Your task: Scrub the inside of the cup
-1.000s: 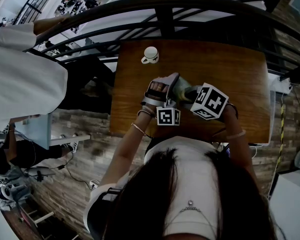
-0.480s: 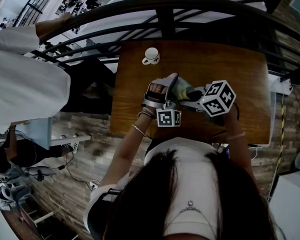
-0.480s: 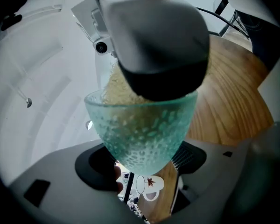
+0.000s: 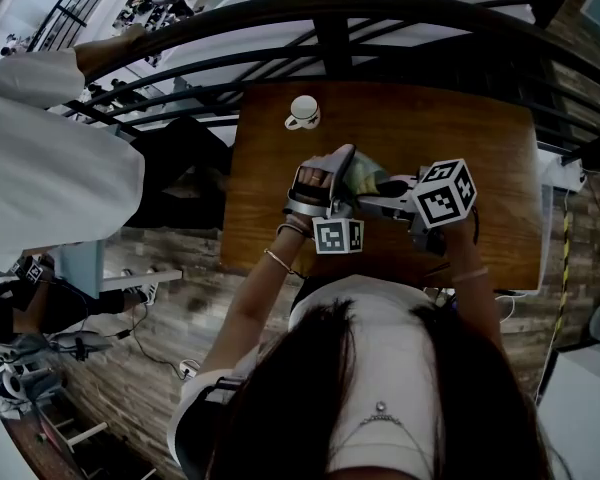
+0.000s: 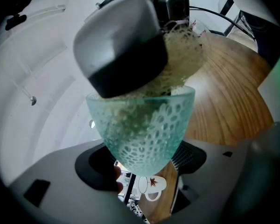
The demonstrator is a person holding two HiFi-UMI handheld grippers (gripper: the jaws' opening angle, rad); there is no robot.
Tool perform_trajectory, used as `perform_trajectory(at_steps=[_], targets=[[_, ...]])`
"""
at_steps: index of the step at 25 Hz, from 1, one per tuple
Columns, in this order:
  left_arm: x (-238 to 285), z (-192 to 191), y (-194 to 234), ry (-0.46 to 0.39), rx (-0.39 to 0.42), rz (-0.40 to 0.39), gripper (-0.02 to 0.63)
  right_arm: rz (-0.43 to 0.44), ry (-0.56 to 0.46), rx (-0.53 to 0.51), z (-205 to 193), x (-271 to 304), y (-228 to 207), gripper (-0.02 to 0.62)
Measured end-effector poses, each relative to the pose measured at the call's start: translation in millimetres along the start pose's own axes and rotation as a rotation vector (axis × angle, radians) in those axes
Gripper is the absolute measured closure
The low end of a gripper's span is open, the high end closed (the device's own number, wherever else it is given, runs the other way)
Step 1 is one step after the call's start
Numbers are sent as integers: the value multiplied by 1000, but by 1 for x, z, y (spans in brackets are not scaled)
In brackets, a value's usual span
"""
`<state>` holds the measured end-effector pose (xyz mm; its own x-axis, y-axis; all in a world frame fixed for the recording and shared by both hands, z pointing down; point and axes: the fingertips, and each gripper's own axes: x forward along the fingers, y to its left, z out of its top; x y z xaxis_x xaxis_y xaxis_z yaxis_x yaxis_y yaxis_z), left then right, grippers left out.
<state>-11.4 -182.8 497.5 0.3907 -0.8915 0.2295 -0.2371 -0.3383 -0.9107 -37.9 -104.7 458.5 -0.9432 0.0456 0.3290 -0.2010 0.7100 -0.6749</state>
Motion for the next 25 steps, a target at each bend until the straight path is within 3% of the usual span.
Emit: perform_trajectory(at_steps=[25], targets=[[-1, 4, 19, -17, -64, 92, 259, 269, -376, 368, 34, -22, 6, 515]])
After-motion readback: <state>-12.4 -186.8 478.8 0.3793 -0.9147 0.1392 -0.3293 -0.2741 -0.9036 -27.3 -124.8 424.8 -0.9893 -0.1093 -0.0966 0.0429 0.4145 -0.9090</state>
